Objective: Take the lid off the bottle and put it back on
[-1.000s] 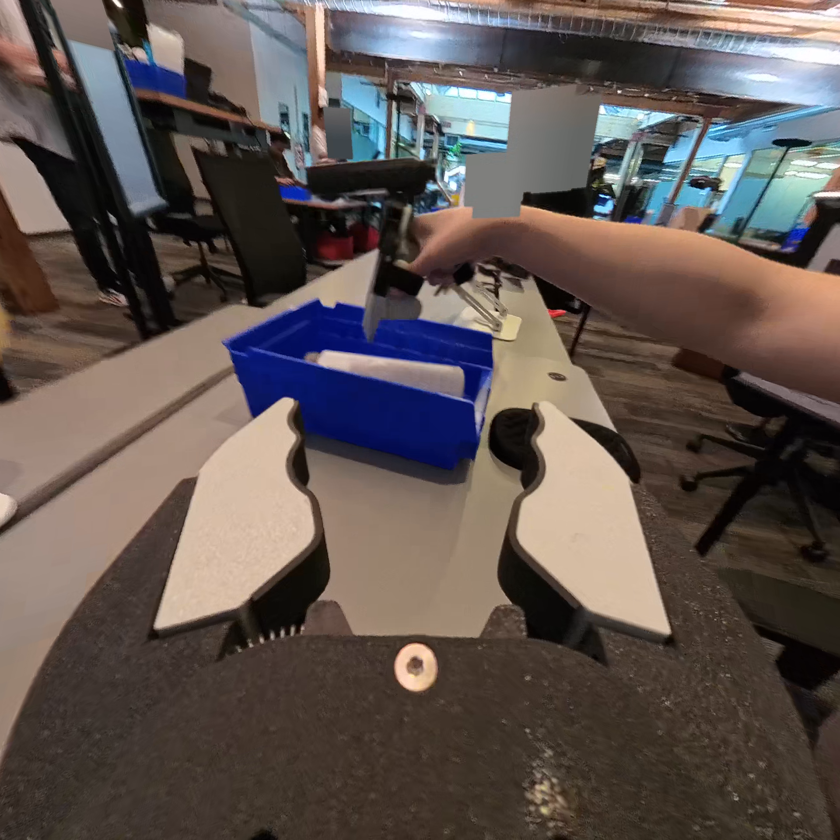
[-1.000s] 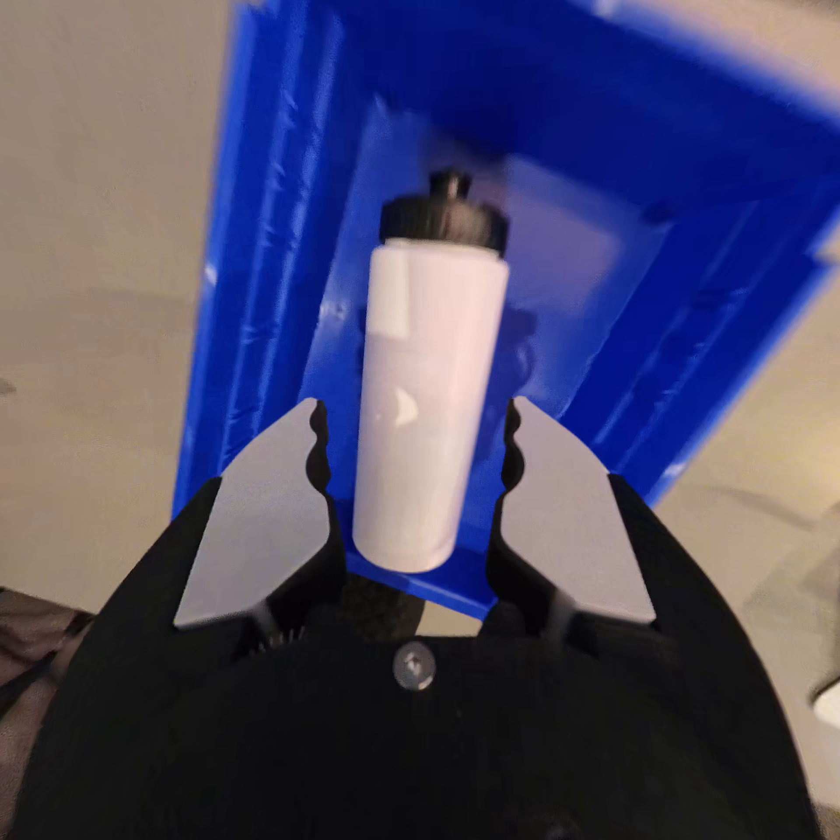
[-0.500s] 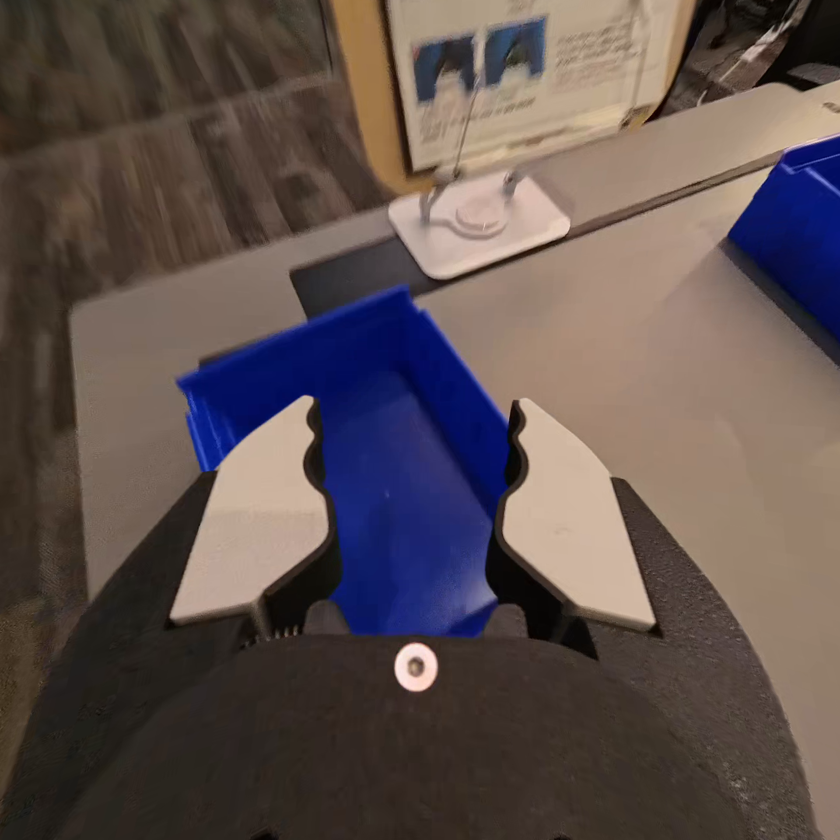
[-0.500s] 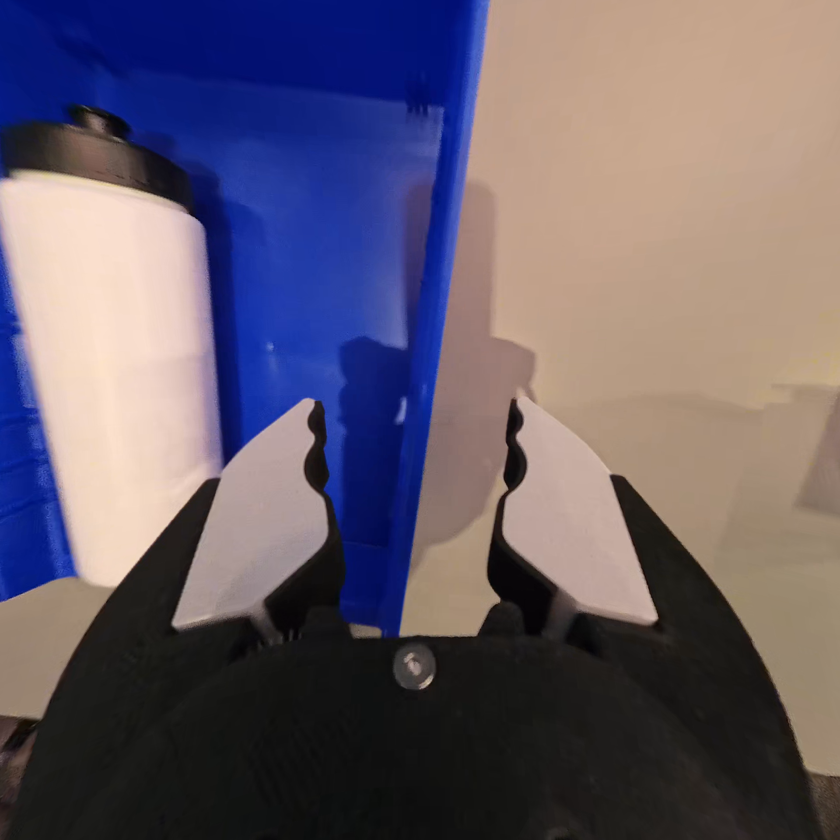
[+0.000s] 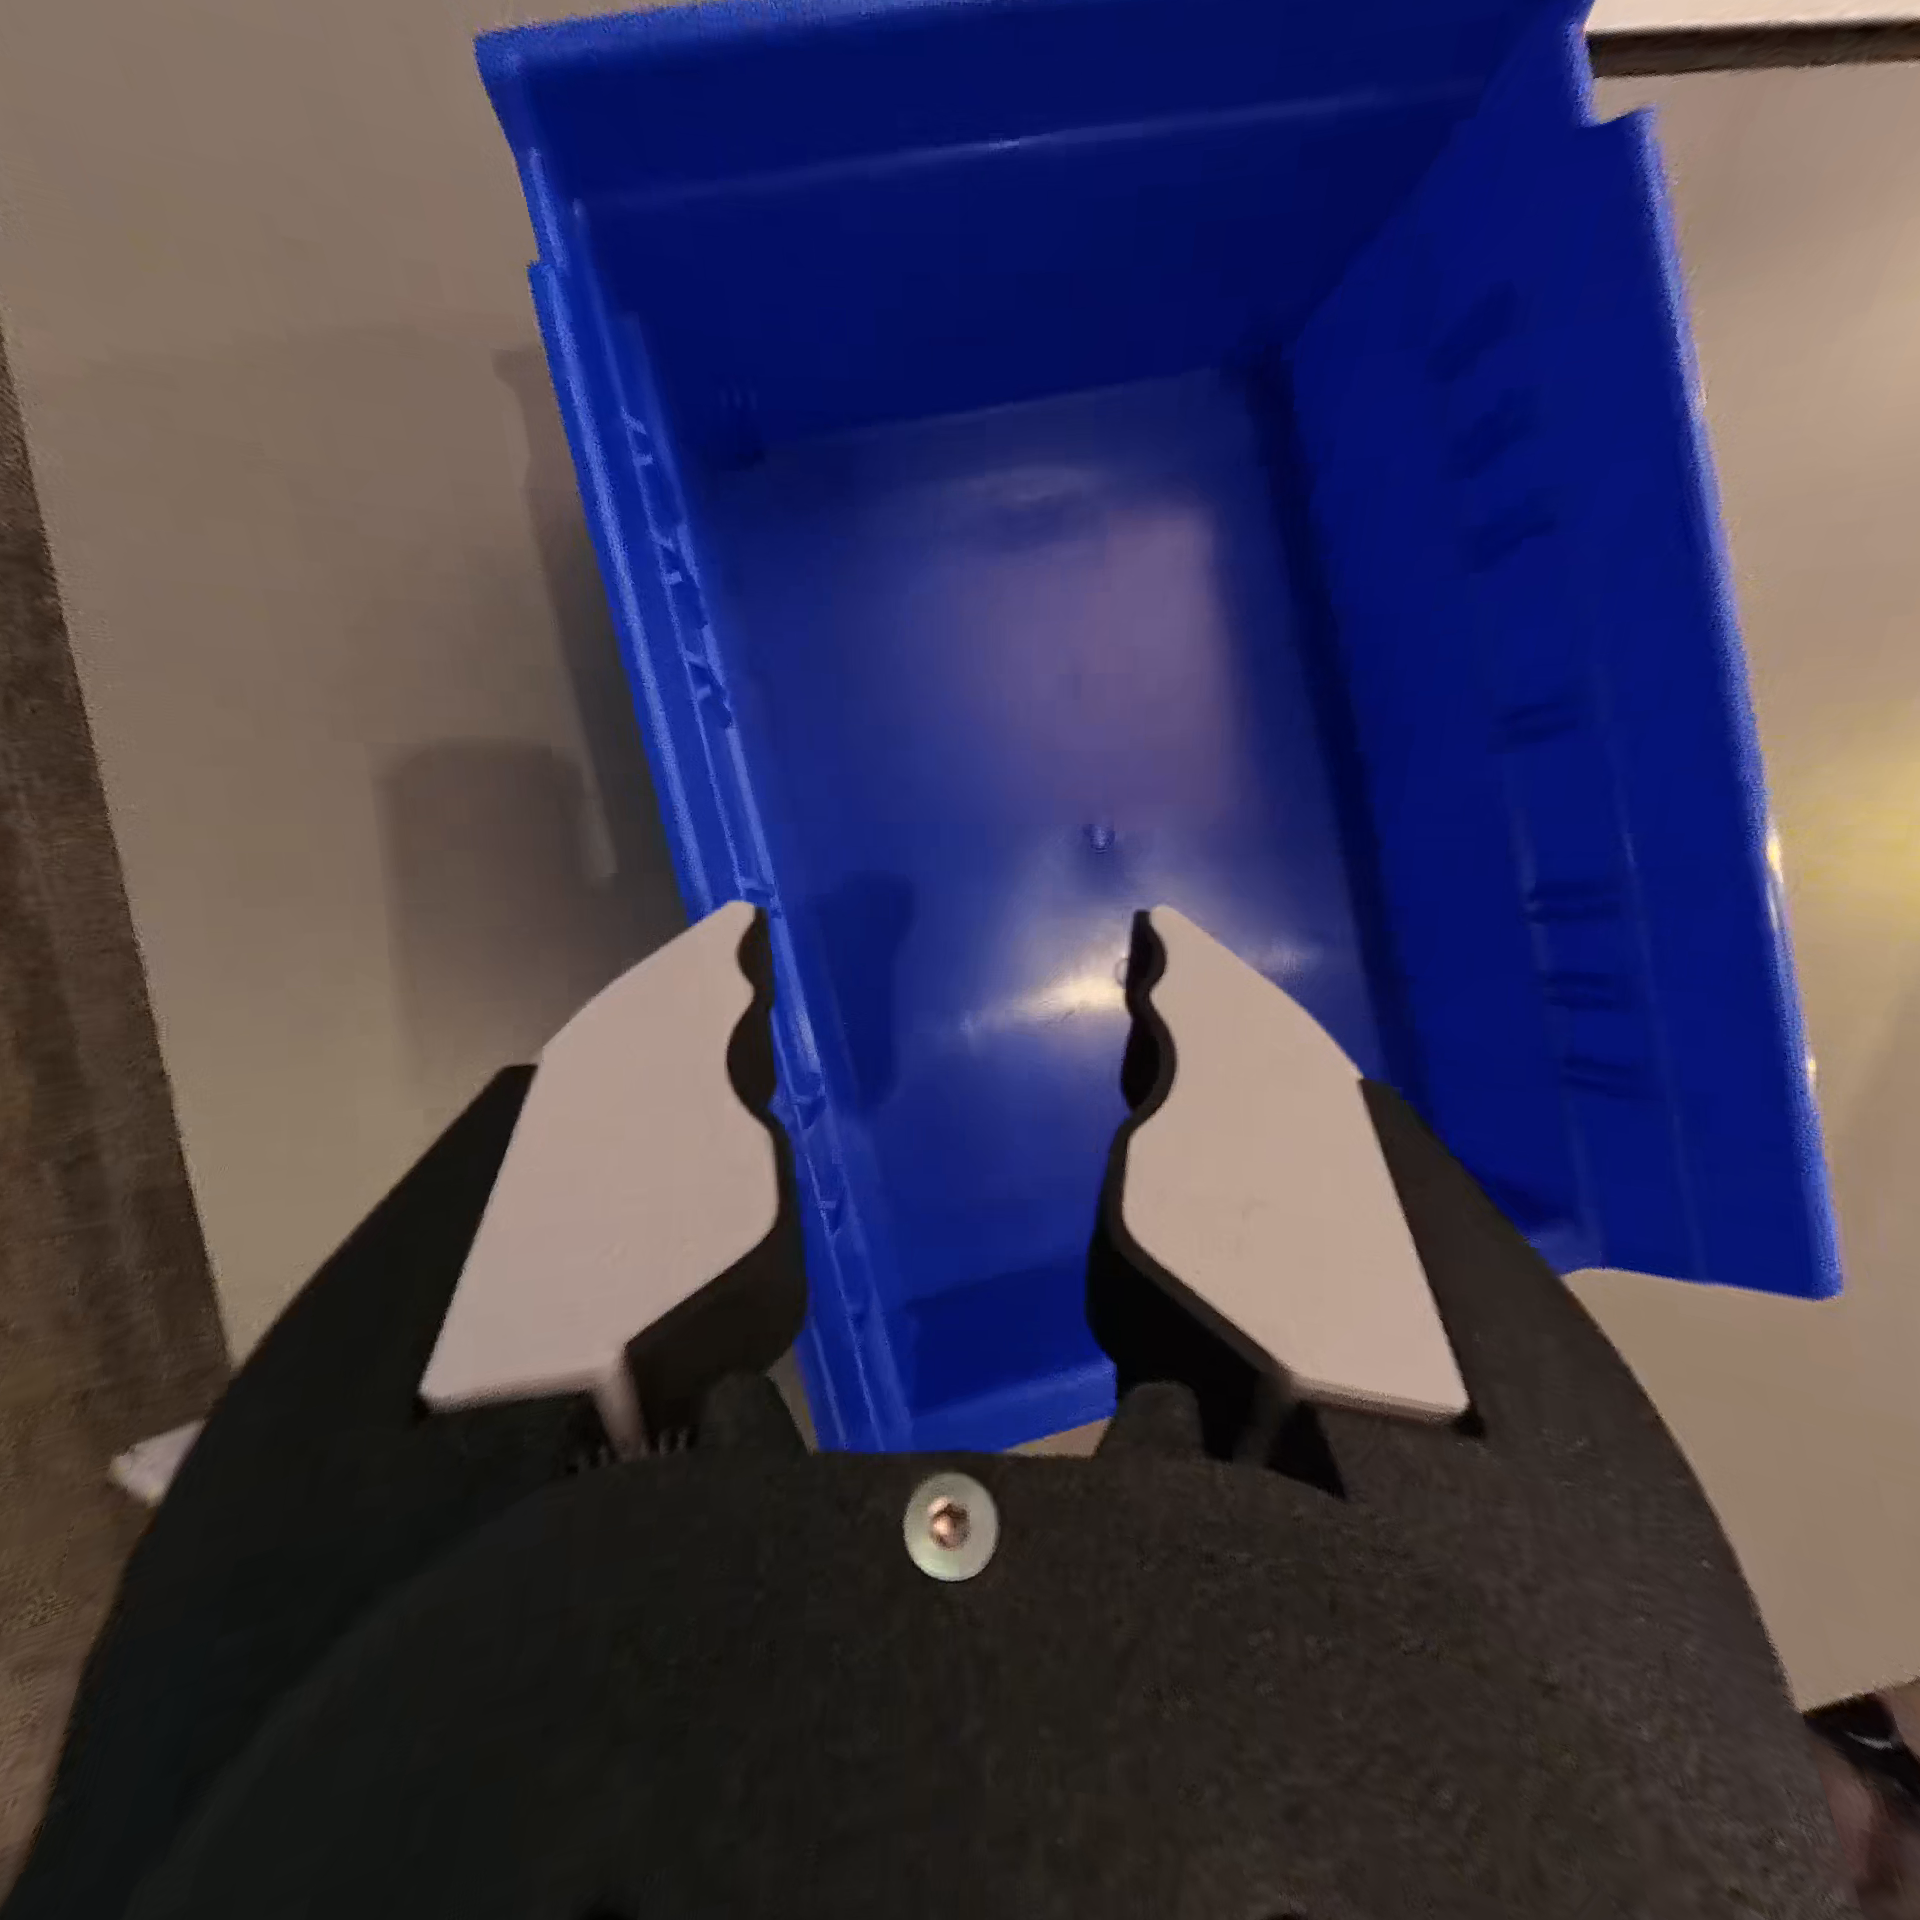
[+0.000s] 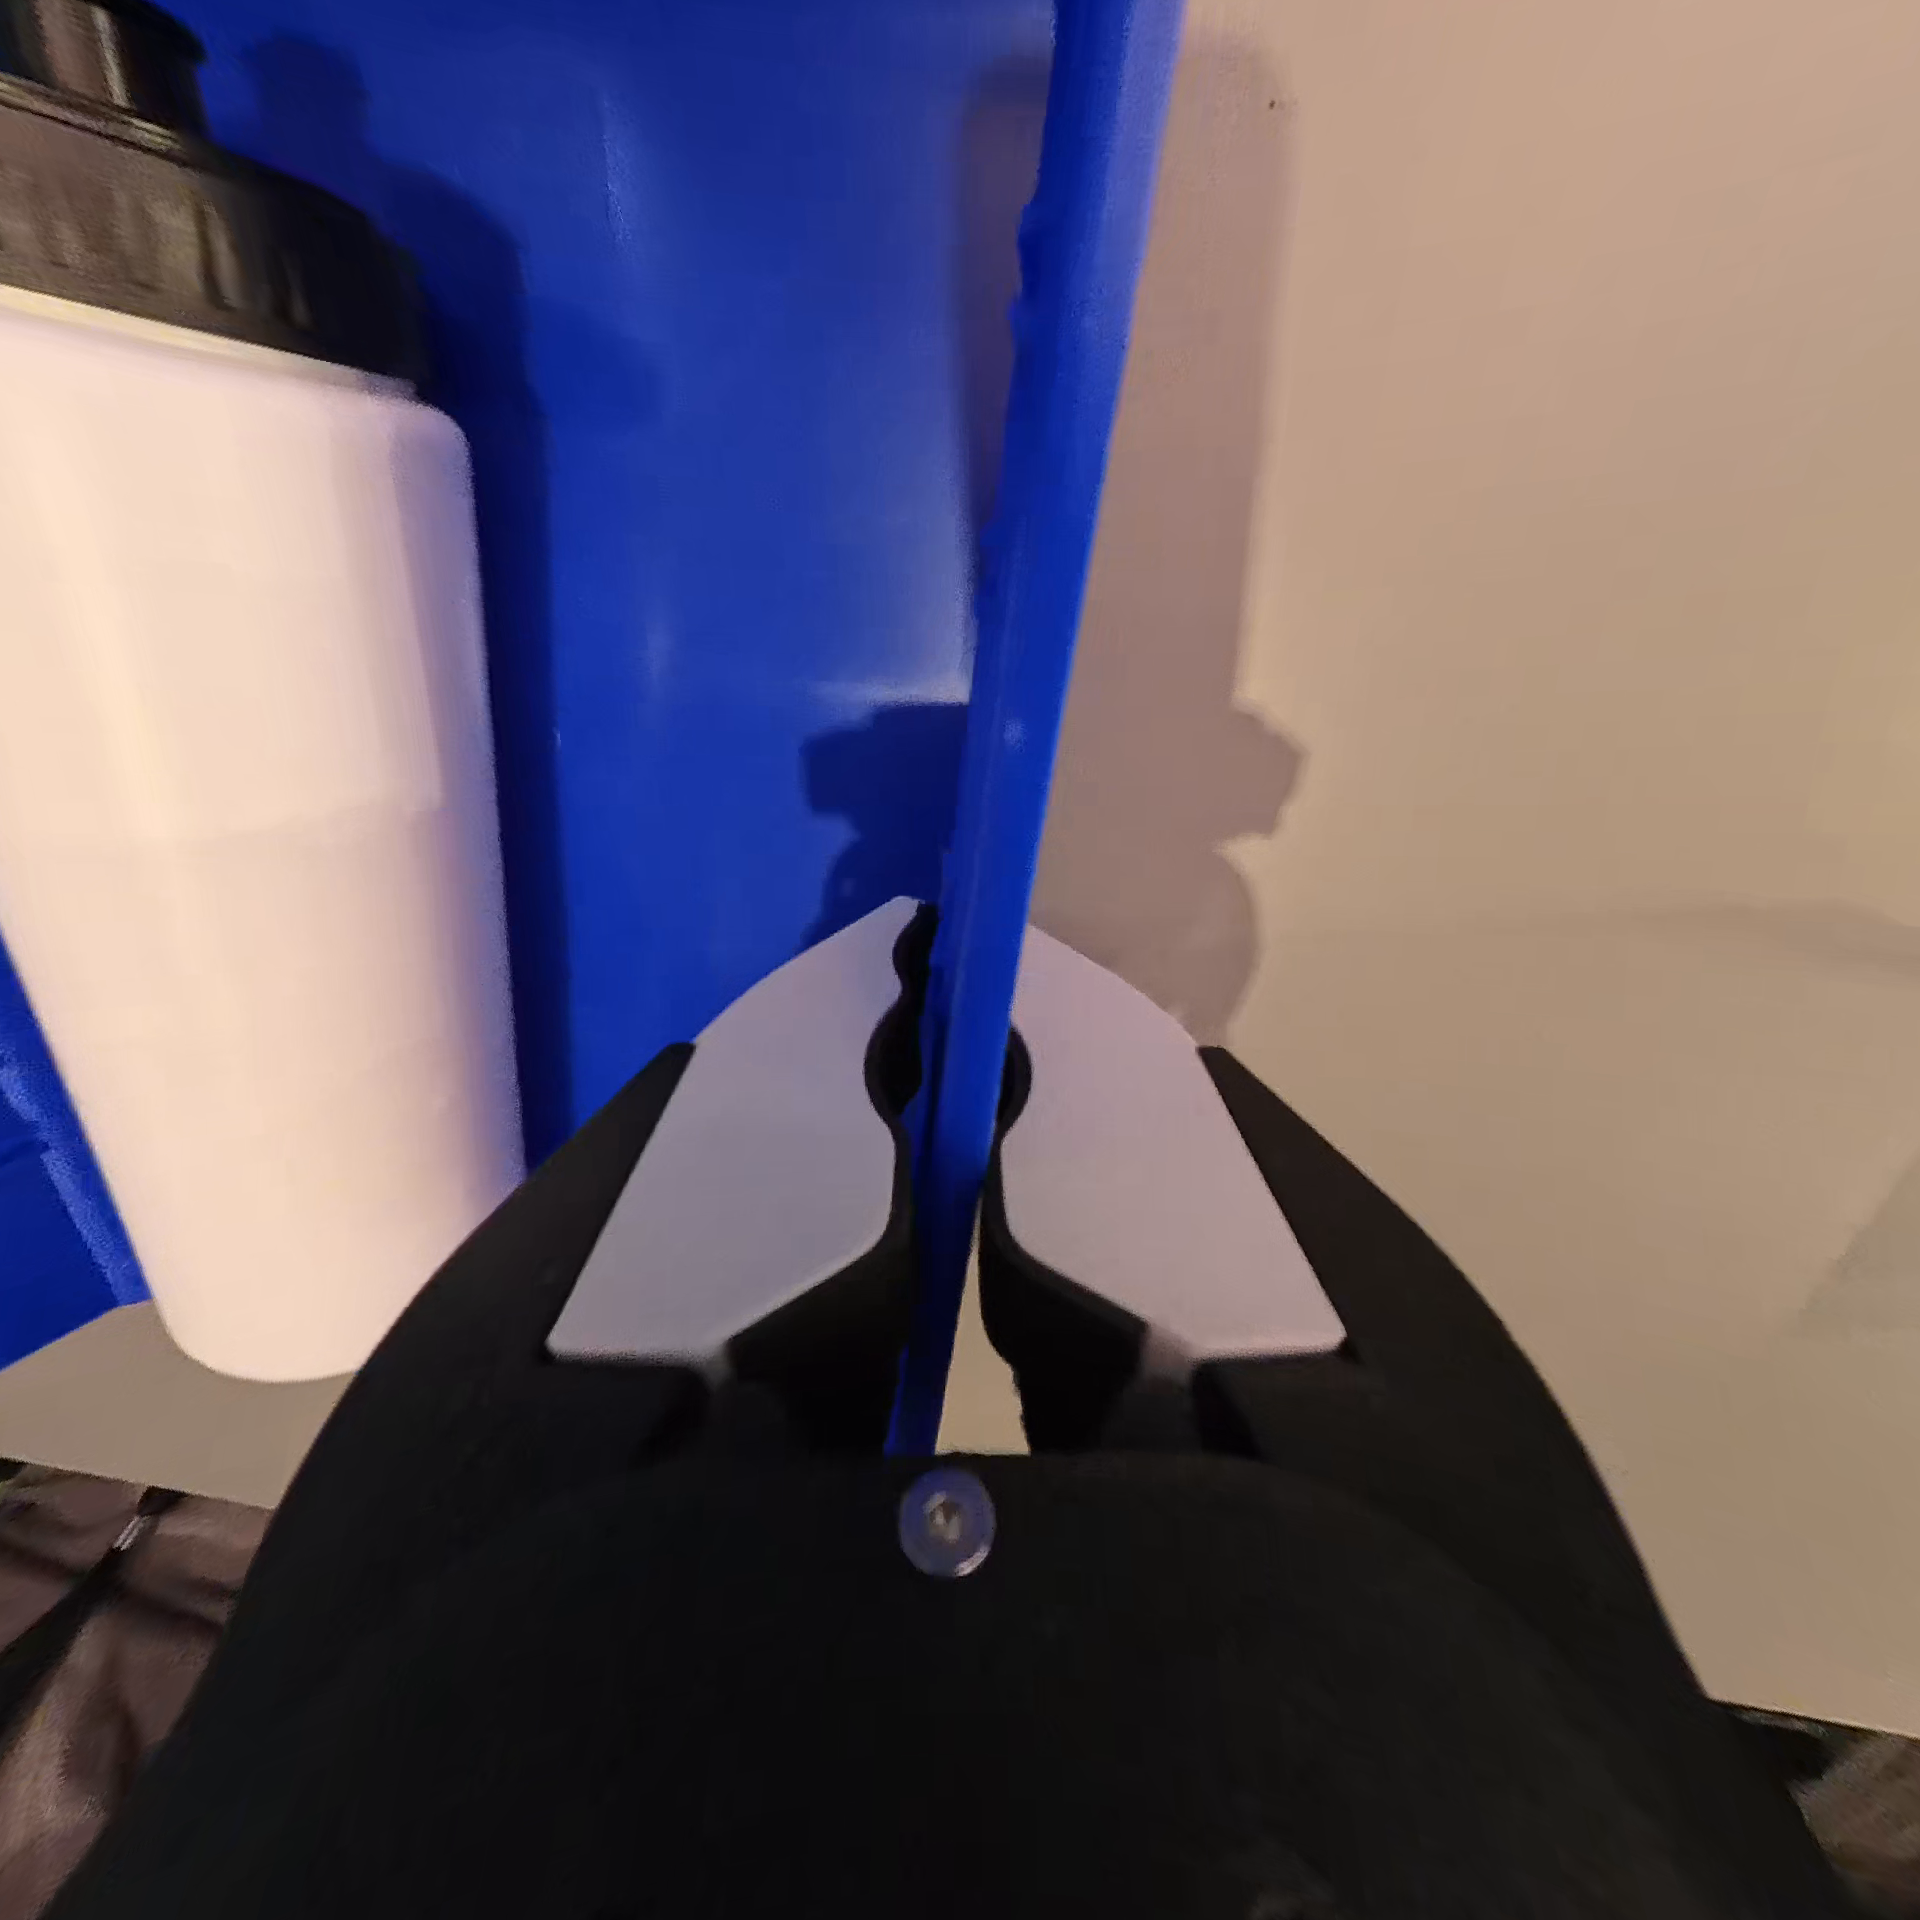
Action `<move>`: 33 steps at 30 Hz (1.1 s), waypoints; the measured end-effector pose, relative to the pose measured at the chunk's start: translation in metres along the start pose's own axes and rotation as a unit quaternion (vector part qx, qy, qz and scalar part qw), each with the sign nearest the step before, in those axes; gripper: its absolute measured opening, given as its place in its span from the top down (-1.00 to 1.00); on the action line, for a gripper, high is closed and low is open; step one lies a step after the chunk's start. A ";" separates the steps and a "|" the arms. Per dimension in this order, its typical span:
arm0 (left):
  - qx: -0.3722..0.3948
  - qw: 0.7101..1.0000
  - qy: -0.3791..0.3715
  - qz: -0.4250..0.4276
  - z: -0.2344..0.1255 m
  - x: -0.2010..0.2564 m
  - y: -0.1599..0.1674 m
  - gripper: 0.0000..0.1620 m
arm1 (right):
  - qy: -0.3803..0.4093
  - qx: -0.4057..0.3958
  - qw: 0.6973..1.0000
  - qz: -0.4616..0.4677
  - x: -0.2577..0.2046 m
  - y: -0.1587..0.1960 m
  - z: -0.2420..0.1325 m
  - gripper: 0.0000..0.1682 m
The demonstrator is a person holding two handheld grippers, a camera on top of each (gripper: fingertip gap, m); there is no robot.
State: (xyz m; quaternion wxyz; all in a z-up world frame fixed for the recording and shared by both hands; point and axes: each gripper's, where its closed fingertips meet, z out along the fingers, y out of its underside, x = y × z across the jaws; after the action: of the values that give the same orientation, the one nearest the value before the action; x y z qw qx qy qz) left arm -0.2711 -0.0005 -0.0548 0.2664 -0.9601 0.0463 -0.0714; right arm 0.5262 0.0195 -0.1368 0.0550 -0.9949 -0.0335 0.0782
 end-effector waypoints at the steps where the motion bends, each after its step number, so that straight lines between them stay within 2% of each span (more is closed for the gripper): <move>1: -0.008 1.000 0.007 -0.013 0.002 0.000 0.002 0.25 | -0.001 -0.001 1.000 0.000 0.000 0.001 0.000 0.90; 4: -0.009 1.000 0.009 -0.015 -0.003 0.000 0.002 0.23 | 0.006 -0.006 1.000 -0.010 -0.001 0.002 0.000 0.89; 7: 0.061 0.998 0.005 -0.004 -0.028 0.003 -0.016 0.23 | 0.004 -0.007 1.000 -0.010 -0.002 0.003 0.000 0.90; 9: 0.083 0.995 -0.059 -0.008 -0.043 -0.014 -0.018 0.19 | 0.005 -0.006 1.000 -0.010 -0.002 0.003 0.000 0.90; 11: 0.051 0.991 -0.124 -0.014 -0.044 -0.036 -0.004 0.07 | 0.007 -0.005 1.000 -0.012 -0.002 0.003 0.000 0.90; 12: 0.023 0.992 -0.124 -0.020 -0.036 -0.041 0.006 0.08 | 0.008 -0.005 1.000 -0.013 -0.003 0.003 0.000 0.90; 15: -0.043 0.996 -0.054 -0.063 -0.003 -0.041 0.026 0.22 | 0.007 -0.005 1.000 -0.017 -0.005 0.005 0.000 0.89; 18: -0.093 0.993 -0.018 -0.069 0.018 -0.040 0.042 0.54 | 0.004 -0.007 1.000 -0.020 -0.008 0.008 0.000 0.89; 20: -0.115 0.991 0.009 -0.061 0.025 -0.033 0.048 0.85 | 0.003 -0.009 1.000 -0.022 -0.012 0.010 0.001 0.89; 21: -0.121 0.991 -0.001 -0.053 0.027 -0.035 0.049 0.90 | 0.002 -0.011 1.000 -0.023 -0.015 0.011 0.001 0.89; 26: -0.157 0.986 -0.049 0.007 0.030 -0.028 0.049 0.91 | 0.001 -0.014 1.000 -0.024 -0.041 0.009 0.005 0.89; 30: -0.178 0.982 -0.028 0.050 0.038 0.009 0.045 0.89 | -0.002 -0.021 0.999 -0.028 -0.079 0.008 0.011 0.91; 33: -0.195 0.976 -0.046 0.085 0.046 0.035 0.040 0.83 | -0.006 -0.035 0.999 -0.041 -0.112 0.010 0.015 0.90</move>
State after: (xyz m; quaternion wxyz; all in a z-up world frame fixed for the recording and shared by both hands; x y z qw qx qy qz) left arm -0.2315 -0.0154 -0.1107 0.0811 -0.9883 0.1289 0.0064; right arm 0.4136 0.0023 -0.1359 0.0235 -0.9935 -0.0775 0.0802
